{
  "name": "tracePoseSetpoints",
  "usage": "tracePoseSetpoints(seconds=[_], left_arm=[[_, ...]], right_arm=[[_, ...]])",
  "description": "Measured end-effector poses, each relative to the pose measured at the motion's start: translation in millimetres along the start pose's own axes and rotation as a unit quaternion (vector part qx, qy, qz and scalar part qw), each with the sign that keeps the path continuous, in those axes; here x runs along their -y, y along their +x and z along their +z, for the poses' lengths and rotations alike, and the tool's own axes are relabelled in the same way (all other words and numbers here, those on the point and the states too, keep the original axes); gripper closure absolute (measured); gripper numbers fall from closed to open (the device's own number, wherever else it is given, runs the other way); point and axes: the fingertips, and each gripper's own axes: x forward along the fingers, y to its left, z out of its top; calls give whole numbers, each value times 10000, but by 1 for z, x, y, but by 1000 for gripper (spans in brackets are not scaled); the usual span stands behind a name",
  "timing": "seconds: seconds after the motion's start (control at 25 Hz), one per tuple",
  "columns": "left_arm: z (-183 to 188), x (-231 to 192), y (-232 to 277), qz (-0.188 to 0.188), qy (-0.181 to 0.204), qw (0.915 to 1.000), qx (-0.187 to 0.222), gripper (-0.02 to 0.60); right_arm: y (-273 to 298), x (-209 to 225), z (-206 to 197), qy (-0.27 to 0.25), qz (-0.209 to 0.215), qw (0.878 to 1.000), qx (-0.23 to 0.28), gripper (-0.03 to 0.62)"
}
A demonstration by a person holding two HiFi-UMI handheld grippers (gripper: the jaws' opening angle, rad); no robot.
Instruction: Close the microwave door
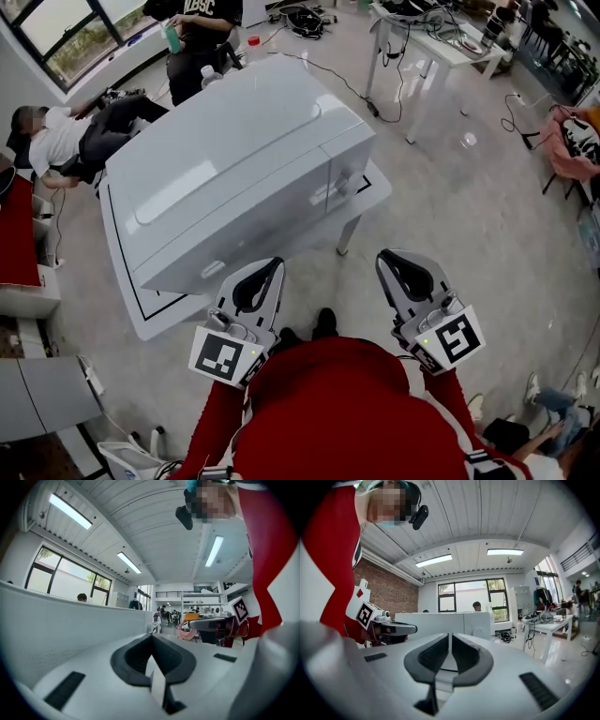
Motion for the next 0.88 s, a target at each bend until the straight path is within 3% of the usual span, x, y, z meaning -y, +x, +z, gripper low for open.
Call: tracePoseSetpoints(seconds=[0.28,0.88], left_arm=[[1,-22,-6,335,184,9992,105,574],[3,-32,-9,508,5,9985,199,573]], right_arm=[[10,5,4,-55,-528,9985,153,565],[13,-2,5,-334,-821,9960,114,582]])
